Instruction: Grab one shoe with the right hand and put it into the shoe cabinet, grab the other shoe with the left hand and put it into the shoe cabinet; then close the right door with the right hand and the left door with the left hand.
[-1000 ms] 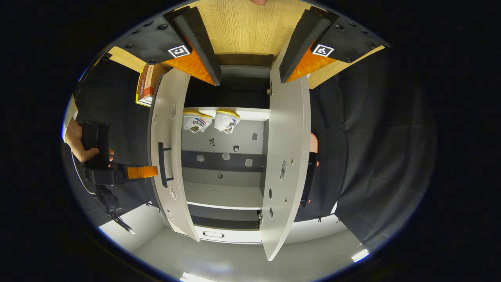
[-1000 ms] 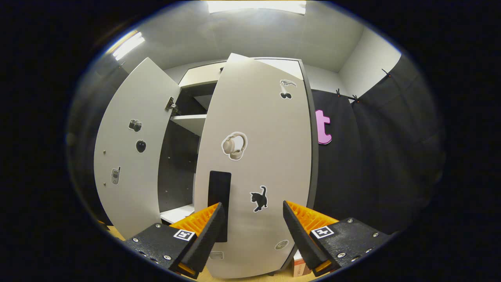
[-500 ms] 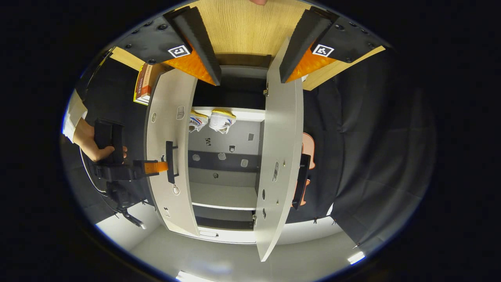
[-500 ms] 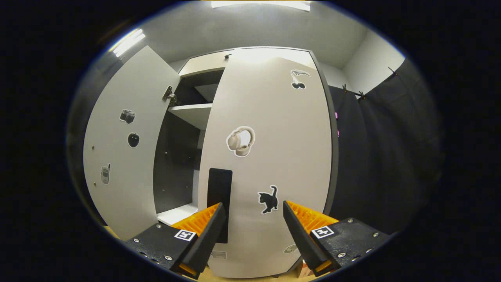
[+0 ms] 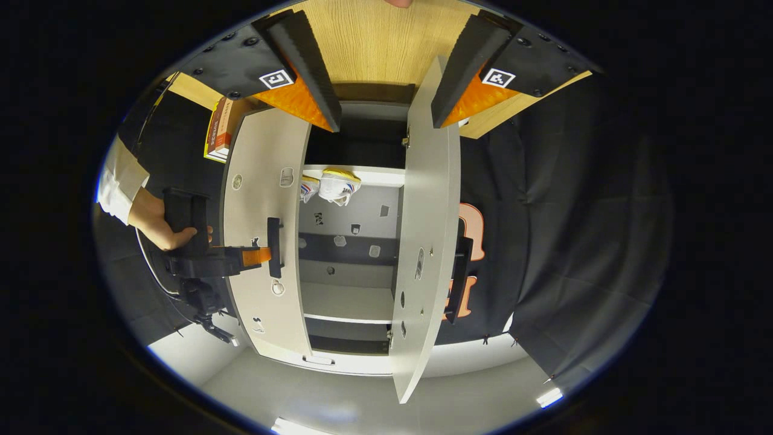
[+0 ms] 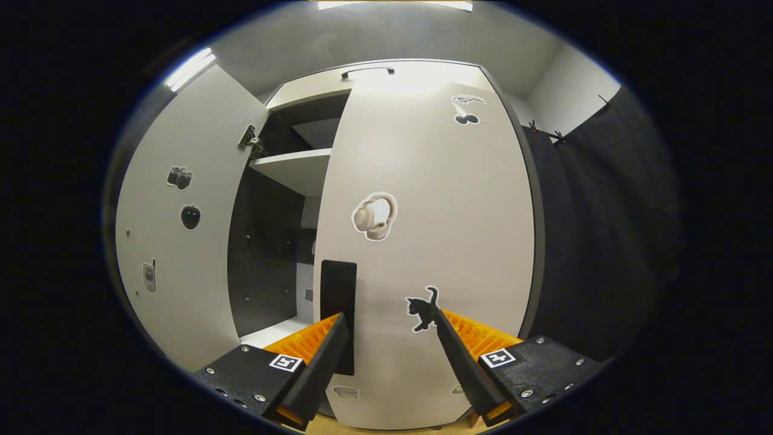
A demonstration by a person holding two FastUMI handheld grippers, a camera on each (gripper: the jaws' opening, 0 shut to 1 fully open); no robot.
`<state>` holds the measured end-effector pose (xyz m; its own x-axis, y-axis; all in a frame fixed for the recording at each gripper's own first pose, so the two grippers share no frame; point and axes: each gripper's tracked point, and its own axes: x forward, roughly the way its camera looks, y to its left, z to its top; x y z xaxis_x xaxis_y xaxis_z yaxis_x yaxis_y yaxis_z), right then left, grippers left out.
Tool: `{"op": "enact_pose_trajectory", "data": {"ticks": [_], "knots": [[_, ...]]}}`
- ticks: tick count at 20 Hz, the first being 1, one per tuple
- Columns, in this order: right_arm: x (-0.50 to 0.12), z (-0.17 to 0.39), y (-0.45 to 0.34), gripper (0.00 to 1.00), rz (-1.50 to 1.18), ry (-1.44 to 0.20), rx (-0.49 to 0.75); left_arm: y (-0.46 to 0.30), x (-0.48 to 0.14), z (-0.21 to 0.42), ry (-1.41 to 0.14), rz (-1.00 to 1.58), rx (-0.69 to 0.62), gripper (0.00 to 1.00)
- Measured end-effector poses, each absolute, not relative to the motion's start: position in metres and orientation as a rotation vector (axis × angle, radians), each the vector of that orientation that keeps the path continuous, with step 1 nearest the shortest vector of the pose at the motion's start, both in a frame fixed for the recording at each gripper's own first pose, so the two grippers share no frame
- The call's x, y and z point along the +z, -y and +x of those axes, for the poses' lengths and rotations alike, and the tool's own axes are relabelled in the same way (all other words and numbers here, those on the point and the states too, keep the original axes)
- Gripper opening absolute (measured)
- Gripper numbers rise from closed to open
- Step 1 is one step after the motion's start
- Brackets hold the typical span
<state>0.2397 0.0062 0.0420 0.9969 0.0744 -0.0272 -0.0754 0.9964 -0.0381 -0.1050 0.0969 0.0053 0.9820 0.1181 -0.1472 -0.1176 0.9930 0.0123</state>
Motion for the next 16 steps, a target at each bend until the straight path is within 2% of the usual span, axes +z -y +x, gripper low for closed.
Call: {"op": "enact_pose_trajectory", "data": {"ticks": [9, 10, 15, 16], "knots": [[0.048, 0.237, -0.007, 0.92, -0.018, -0.012, 0.060, -0.102, 0.006, -0.108, -0.151, -0.001, 0.137, 0.95], [0.052, 0.232, -0.005, 0.92, -0.010, -0.003, 0.057, -0.102, 0.006, -0.108, -0.153, -0.001, 0.137, 0.97], [0.060, 0.191, 0.003, 0.92, -0.027, 0.023, 0.068, -0.094, 0.007, -0.108, -0.153, -0.013, 0.120, 0.96], [0.060, 0.175, 0.004, 0.92, -0.032, 0.030, 0.064, -0.092, 0.008, -0.107, -0.153, -0.022, 0.117, 0.99]]}}
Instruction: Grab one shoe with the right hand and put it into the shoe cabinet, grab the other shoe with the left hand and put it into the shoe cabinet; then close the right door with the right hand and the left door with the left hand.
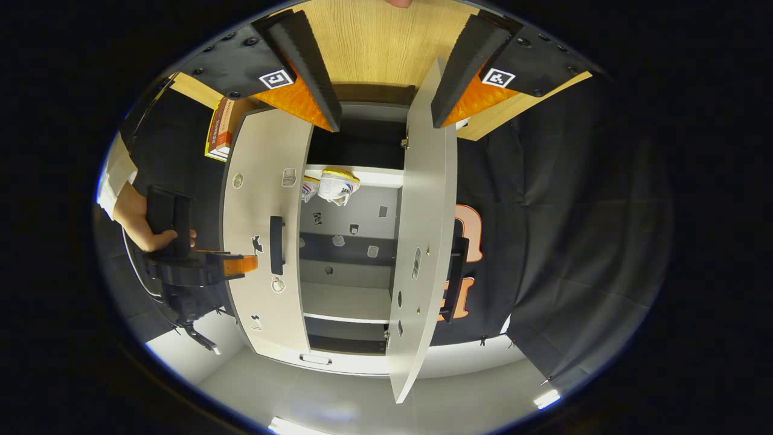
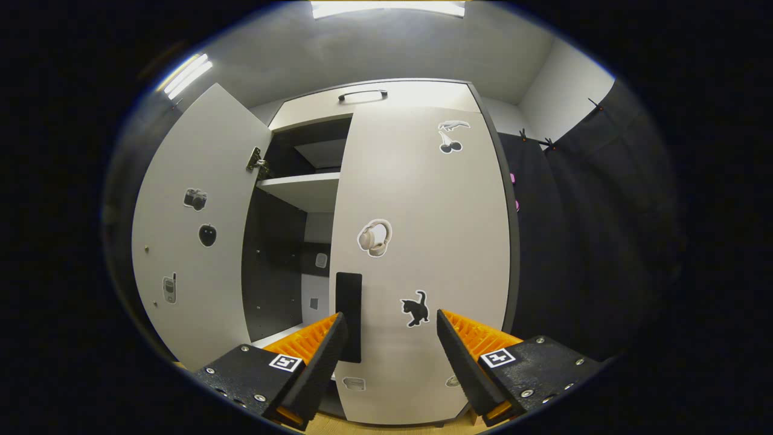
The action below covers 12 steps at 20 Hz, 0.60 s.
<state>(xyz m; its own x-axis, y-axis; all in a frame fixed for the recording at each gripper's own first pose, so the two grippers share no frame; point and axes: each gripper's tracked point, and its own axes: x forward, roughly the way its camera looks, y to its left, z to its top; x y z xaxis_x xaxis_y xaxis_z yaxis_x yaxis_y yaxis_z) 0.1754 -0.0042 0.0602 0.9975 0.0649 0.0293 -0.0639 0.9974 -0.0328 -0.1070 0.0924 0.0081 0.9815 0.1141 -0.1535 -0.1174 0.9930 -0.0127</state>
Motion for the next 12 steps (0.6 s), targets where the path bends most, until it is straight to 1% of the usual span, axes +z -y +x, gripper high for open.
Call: {"op": "enact_pose_trajectory", "data": {"ticks": [1, 6, 12], "knots": [[0.057, 0.161, 0.004, 0.92, -0.039, 0.036, 0.066, -0.092, 0.008, -0.106, -0.153, -0.029, 0.118, 0.98], [0.031, 0.099, 0.007, 0.92, -0.065, 0.054, 0.037, -0.084, 0.016, -0.094, -0.140, -0.053, 0.091, 0.97], [-0.033, 0.043, 0.013, 0.92, -0.010, -0.018, -0.026, -0.073, 0.030, -0.087, -0.108, -0.051, 0.070, 0.97]]}}
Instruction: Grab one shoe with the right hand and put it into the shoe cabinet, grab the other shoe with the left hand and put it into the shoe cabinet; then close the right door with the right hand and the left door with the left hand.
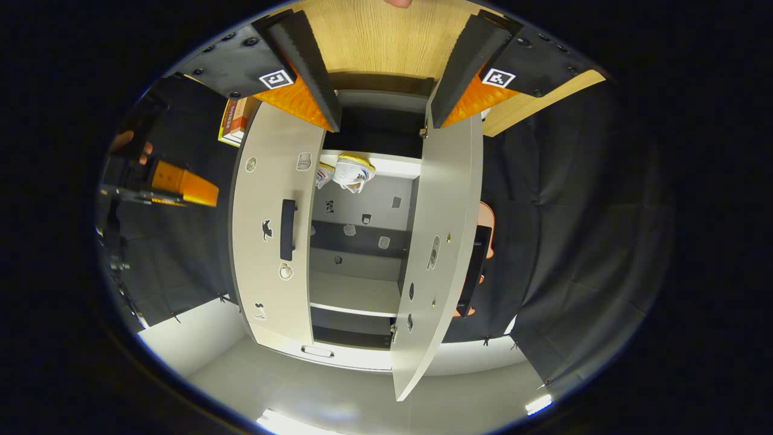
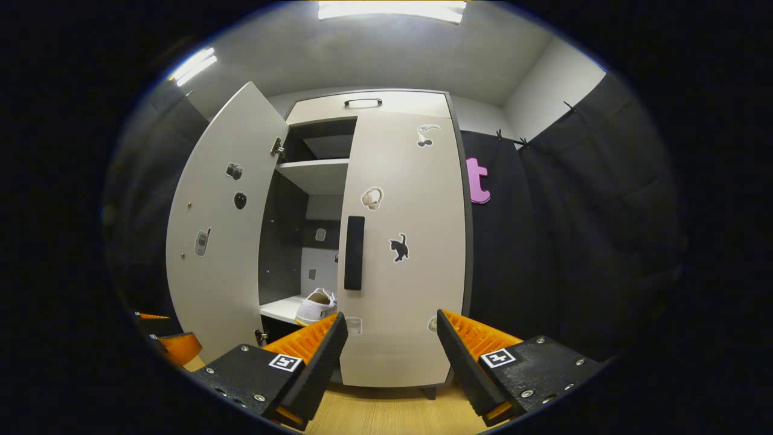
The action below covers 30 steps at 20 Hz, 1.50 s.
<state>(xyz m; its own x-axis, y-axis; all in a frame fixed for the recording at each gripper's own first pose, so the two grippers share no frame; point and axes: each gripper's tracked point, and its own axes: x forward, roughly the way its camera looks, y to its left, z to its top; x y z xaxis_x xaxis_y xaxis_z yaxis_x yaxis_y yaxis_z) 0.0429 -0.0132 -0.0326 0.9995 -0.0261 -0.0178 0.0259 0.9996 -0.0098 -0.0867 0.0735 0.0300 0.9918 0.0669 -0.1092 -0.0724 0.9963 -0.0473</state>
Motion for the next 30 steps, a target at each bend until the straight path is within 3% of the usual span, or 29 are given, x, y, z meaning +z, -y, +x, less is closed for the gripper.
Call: {"op": "enact_pose_trajectory", "data": {"ticks": [4, 8, 13, 15, 17, 23, 29, 30], "knots": [[-0.078, 0.016, 0.022, 0.92, 0.079, -0.080, -0.067, -0.069, 0.039, -0.084, -0.084, -0.054, 0.062, 0.97], [-0.080, 0.007, 0.032, 0.92, -0.013, -0.065, -0.079, -0.087, 0.065, -0.079, -0.041, -0.067, 0.096, 0.97], [-0.078, 0.001, 0.024, 0.92, -0.048, -0.058, -0.042, -0.173, 0.151, -0.071, 0.101, -0.112, 0.243, 0.95], [-0.078, -0.003, 0.018, 0.92, -0.042, -0.056, -0.029, -0.222, 0.172, -0.067, 0.144, -0.053, 0.339, 0.99], [-0.078, -0.006, 0.012, 0.92, -0.048, -0.058, -0.013, -0.255, 0.177, -0.055, 0.126, -0.018, 0.401, 0.93], [-0.076, -0.009, 0.011, 0.92, -0.043, -0.061, -0.008, -0.297, 0.178, -0.005, 0.094, 0.015, 0.445, 0.96], [-0.077, -0.011, 0.022, 0.92, -0.043, -0.068, -0.033, -0.303, 0.171, 0.003, 0.091, 0.072, 0.459, 0.93], [-0.077, -0.012, 0.024, 0.92, -0.042, -0.066, -0.037, -0.301, 0.171, 0.004, 0.088, 0.072, 0.462, 0.96]]}}
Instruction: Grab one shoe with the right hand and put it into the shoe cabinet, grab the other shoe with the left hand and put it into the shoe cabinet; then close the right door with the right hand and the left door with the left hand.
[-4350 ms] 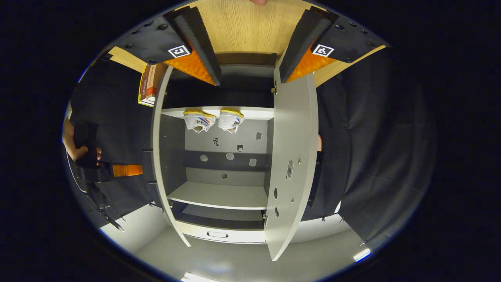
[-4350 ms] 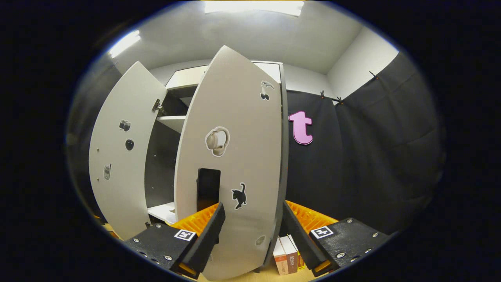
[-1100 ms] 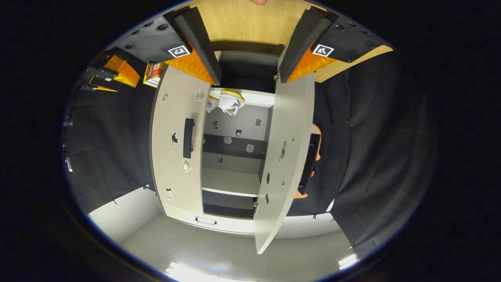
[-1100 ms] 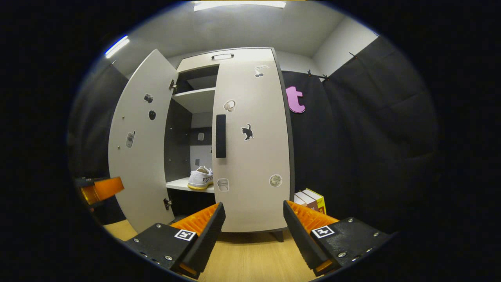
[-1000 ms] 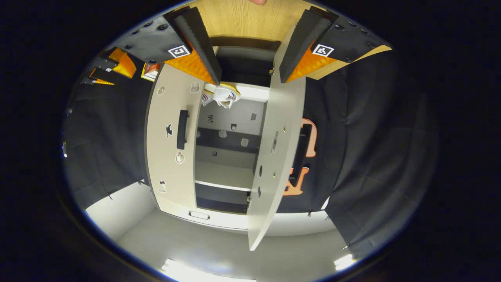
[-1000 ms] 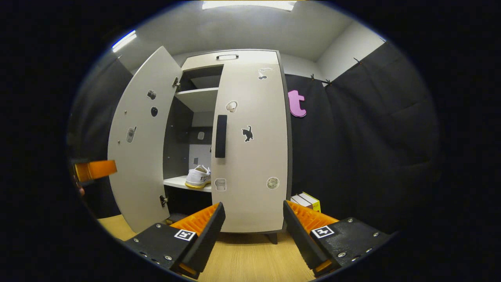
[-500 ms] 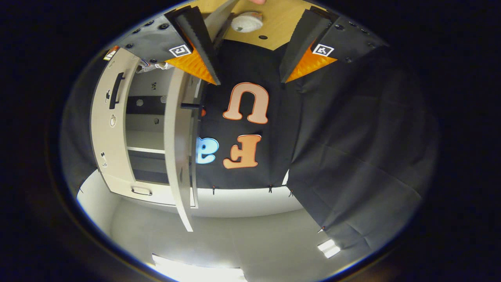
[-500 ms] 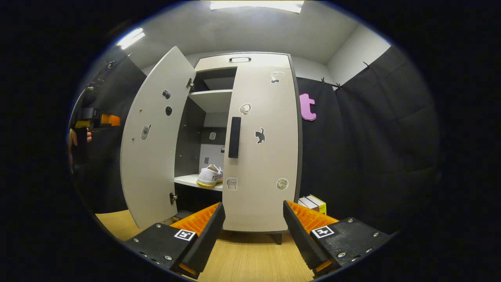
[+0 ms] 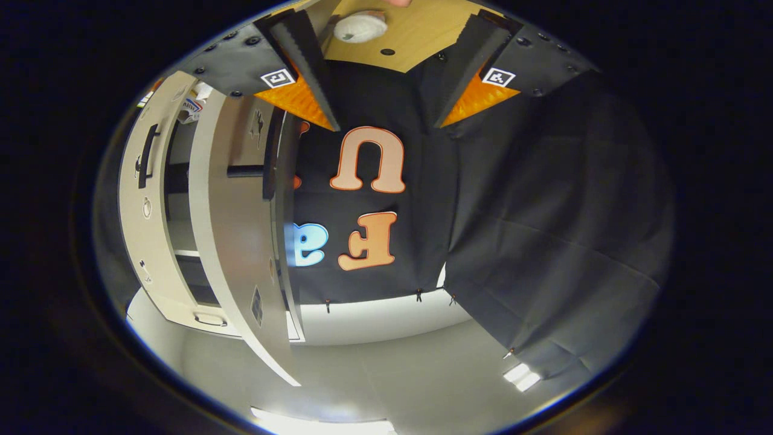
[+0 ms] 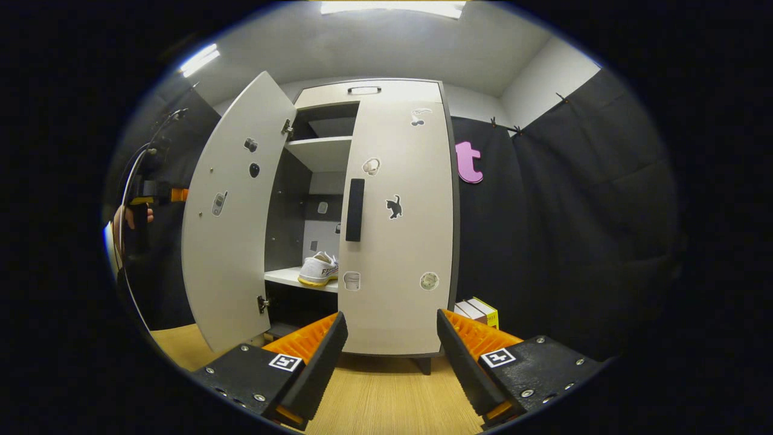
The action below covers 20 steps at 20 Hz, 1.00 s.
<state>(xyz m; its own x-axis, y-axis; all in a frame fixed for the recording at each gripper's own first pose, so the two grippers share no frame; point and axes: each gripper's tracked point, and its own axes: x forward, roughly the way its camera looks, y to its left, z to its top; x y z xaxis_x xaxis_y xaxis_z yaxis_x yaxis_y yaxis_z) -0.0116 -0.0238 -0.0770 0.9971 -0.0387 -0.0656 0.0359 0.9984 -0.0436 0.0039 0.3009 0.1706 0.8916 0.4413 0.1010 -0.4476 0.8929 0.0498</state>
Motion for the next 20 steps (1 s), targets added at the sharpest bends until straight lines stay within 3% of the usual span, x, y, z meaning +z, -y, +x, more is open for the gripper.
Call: {"op": "enact_pose_trajectory", "data": {"ticks": [3, 5, 6, 7, 10, 11, 12, 13, 20], "knots": [[-0.079, -0.011, 0.025, 0.92, -0.041, -0.076, -0.037, -0.294, 0.169, 0.006, 0.070, 0.003, 0.427, 0.93], [-0.076, -0.008, 0.025, 0.92, -0.042, -0.073, -0.032, -0.287, 0.168, 0.008, 0.062, -0.020, 0.402, 0.99], [-0.073, -0.008, 0.025, 0.92, -0.041, -0.068, -0.028, -0.284, 0.166, 0.010, 0.061, -0.023, 0.391, 0.94], [-0.072, -0.007, 0.024, 0.92, -0.038, -0.063, -0.023, -0.279, 0.165, 0.012, 0.058, -0.029, 0.381, 0.99], [-0.071, -0.008, 0.028, 0.92, -0.030, -0.057, -0.028, -0.255, 0.162, 0.013, 0.043, -0.055, 0.326, 0.89], [-0.071, -0.009, 0.029, 0.92, -0.028, -0.058, -0.031, -0.244, 0.162, 0.015, 0.041, -0.056, 0.303, 0.99], [-0.072, -0.011, 0.031, 0.92, -0.028, -0.061, -0.036, -0.233, 0.161, 0.020, 0.041, -0.056, 0.279, 0.99], [-0.073, -0.011, 0.034, 0.92, -0.030, -0.063, -0.042, -0.219, 0.160, 0.023, 0.039, -0.054, 0.252, 0.90], [-0.069, -0.017, 0.052, 0.92, -0.015, -0.058, -0.092, -0.152, 0.147, 0.053, 0.020, -0.083, 0.089, 0.90]]}}
